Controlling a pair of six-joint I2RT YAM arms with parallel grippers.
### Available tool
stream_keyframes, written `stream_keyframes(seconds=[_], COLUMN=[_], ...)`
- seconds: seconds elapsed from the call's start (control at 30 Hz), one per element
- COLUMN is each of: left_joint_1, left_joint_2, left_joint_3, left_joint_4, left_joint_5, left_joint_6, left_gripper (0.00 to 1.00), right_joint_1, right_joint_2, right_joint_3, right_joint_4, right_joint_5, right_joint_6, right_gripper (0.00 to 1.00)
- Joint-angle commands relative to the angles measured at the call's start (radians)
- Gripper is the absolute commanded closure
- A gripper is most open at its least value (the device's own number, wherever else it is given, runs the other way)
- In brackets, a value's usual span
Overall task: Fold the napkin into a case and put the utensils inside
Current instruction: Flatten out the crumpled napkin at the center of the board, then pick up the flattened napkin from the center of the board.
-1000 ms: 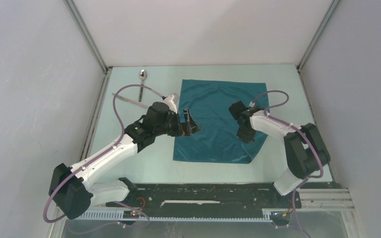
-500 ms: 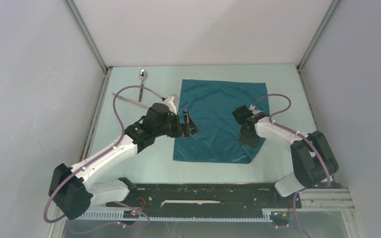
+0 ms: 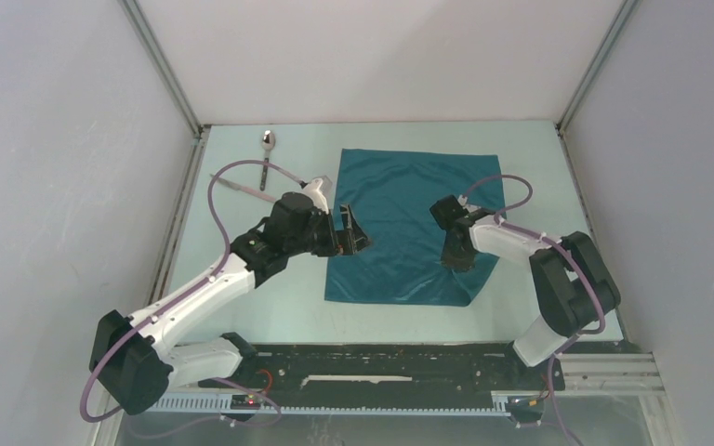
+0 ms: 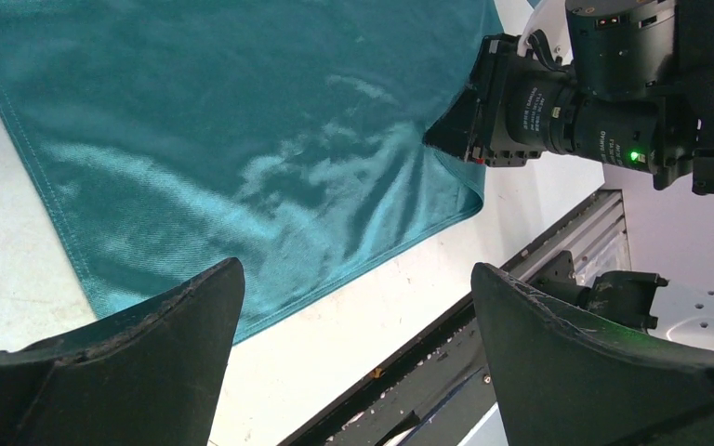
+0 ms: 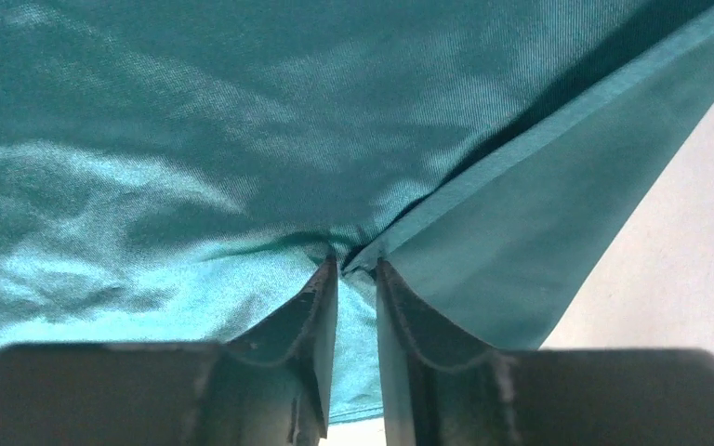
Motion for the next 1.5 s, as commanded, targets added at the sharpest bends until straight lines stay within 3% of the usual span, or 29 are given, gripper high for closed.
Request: stream_keyframes(seconds=[0.0, 0.27, 0.4, 0.57, 0.6, 0.63, 0.7, 0.73, 0.83, 0.9, 0.97, 1.17, 1.23, 1.27, 1.33, 1.47], left_joint_1=[0.012, 0.018, 0.018, 0.021, 0.02, 0.02, 0.021, 0.023, 0.029, 0.036, 0.046, 0.05, 0.051, 0.05, 0.05, 0.051], left_joint_2=[-0.023, -0.015, -0.012, -0.018, -0.02, -0.022, -0.017, -0.015, -0.024, -0.047, -0.061, -0.129, -0.159, -0.168, -0.184, -0.212], left_joint_3=[0.0, 0.003, 0.003, 0.002, 0.003, 0.002, 0.002, 0.002, -0.026, -0.063, -0.11, -0.235, -0.263, -0.27, -0.277, -0.277], left_joint_4=[0.023, 0.022, 0.024, 0.016, 0.014, 0.013, 0.006, -0.004, -0.027, -0.04, -0.042, -0.022, -0.01, -0.012, -0.019, -0.028], left_joint_5=[0.025, 0.031, 0.032, 0.035, 0.036, 0.035, 0.029, 0.026, 0.006, -0.029, -0.046, -0.064, -0.077, -0.083, -0.096, -0.103], left_joint_6=[0.022, 0.026, 0.026, 0.028, 0.03, 0.031, 0.031, 0.028, -0.002, -0.034, -0.071, -0.152, -0.155, -0.15, -0.135, -0.098], left_gripper=[0.0, 0.0, 0.0, 0.0, 0.0, 0.0, 0.0, 0.0, 0.0, 0.0, 0.0, 0.0, 0.01, 0.02, 0.04, 0.05], right_joint_1=[-0.001, -0.014, -0.056, -0.252, -0.28, -0.28, -0.281, -0.292, -0.381, -0.505, -0.581, -0.684, -0.741, -0.772, -0.794, -0.741], right_joint_2=[0.016, -0.118, -0.195, -0.329, -0.379, -0.429, -0.504, -0.531, -0.616, -0.679, -0.735, -0.711, -0.688, -0.674, -0.646, -0.584], right_joint_3=[0.012, -0.008, -0.061, -0.191, -0.213, -0.222, -0.222, -0.221, -0.247, -0.297, -0.321, -0.361, -0.386, -0.396, -0.406, -0.392], right_joint_4=[0.003, -0.082, -0.103, -0.214, -0.224, -0.224, -0.244, -0.256, -0.268, -0.202, -0.173, -0.148, -0.127, -0.119, -0.108, -0.093], right_joint_5=[0.037, 0.091, 0.093, 0.148, 0.141, 0.135, 0.14, 0.142, 0.1, -0.009, -0.069, -0.161, -0.187, -0.208, -0.227, -0.205], right_joint_6=[0.005, 0.04, 0.044, 0.149, 0.172, 0.187, 0.225, 0.234, 0.218, 0.181, 0.173, 0.172, 0.151, 0.136, 0.118, 0.116], right_gripper=[0.76, 0.91, 0.91, 0.91, 0.88, 0.79, 0.46, 0.37, 0.26, 0.3, 0.42, 0.37, 0.42, 0.5, 0.62, 0.63])
